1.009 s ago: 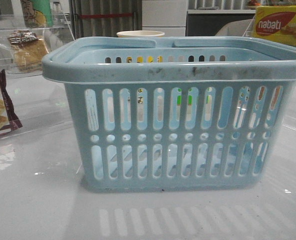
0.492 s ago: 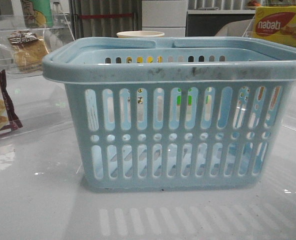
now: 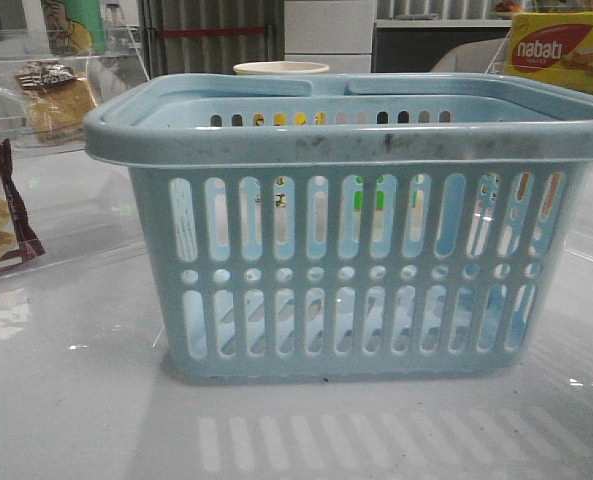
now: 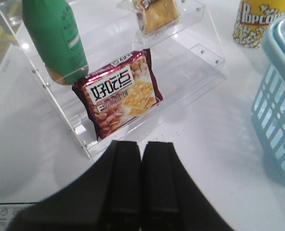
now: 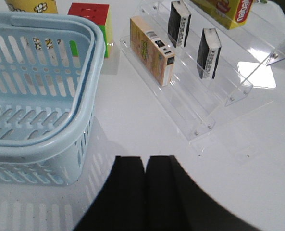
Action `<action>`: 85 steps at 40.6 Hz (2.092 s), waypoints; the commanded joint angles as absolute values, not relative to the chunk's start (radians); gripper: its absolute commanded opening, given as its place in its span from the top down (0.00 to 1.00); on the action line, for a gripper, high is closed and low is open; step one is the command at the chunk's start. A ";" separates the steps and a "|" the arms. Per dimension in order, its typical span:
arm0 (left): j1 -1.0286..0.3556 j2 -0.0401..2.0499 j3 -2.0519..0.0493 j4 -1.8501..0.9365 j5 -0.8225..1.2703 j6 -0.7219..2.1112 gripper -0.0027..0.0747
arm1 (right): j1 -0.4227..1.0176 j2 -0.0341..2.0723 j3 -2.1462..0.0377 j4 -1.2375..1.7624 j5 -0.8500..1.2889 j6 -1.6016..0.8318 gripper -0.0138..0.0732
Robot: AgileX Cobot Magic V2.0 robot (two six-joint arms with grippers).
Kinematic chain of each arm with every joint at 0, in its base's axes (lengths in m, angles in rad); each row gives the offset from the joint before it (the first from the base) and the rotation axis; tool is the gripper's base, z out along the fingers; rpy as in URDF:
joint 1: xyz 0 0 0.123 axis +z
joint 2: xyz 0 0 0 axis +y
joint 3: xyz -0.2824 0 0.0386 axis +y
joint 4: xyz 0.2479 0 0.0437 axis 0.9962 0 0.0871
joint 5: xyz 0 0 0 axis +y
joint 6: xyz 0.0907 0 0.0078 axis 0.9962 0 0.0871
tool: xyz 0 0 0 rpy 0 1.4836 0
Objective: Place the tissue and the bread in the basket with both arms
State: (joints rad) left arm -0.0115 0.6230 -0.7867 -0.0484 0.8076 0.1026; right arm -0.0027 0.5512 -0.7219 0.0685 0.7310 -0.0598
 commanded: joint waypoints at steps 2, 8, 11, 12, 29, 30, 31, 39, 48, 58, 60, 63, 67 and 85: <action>-0.012 0.656 -0.808 -0.057 0.740 0.101 0.84 | -0.008 0.588 -0.754 0.068 0.673 -0.060 0.77; -0.012 0.674 -0.808 -0.057 0.707 0.101 0.69 | -0.008 0.618 -0.754 0.068 0.683 -0.060 0.58; -0.012 0.676 -0.808 -0.057 0.697 0.101 0.54 | -0.008 0.633 -0.754 0.068 0.686 -0.060 0.39; -0.012 0.676 -0.808 -0.057 0.695 0.101 0.48 | -0.008 0.637 -0.754 0.068 0.686 -0.060 0.34; -0.150 0.676 -0.808 -0.096 0.657 0.103 0.31 | -0.008 0.735 -0.754 0.033 0.688 -0.059 0.21; -0.171 0.676 -0.808 -0.096 0.654 0.105 0.31 | -0.008 0.747 -0.754 0.025 0.684 -0.059 0.21; -0.187 0.676 -0.808 -0.096 0.651 0.107 0.31 | -0.008 0.759 -0.756 0.017 0.679 -0.058 0.21; -0.302 0.676 -0.808 -0.096 0.626 0.107 0.31 | -0.083 0.876 -0.800 0.000 0.635 -0.022 0.21; -0.363 0.676 -0.808 -0.096 0.626 0.107 0.31 | -0.203 1.089 -0.939 0.000 0.568 -0.022 0.21; -0.363 0.676 -0.808 -0.096 0.628 0.107 0.31 | -0.205 1.346 -1.138 0.000 0.558 -0.022 0.21; -0.363 0.676 -0.808 -0.096 0.628 0.107 0.31 | -0.205 1.398 -1.180 0.000 0.558 -0.022 0.21; -0.363 0.676 -0.808 -0.096 0.628 0.107 0.31 | -0.205 1.471 -1.242 0.005 0.558 -0.022 0.21; -0.363 0.676 -0.808 -0.096 0.628 0.107 0.31 | -0.205 1.571 -1.326 0.011 0.557 -0.022 0.21; -0.363 0.676 -0.808 -0.096 0.628 0.107 0.31 | -0.205 1.832 -1.559 0.048 0.497 -0.022 0.21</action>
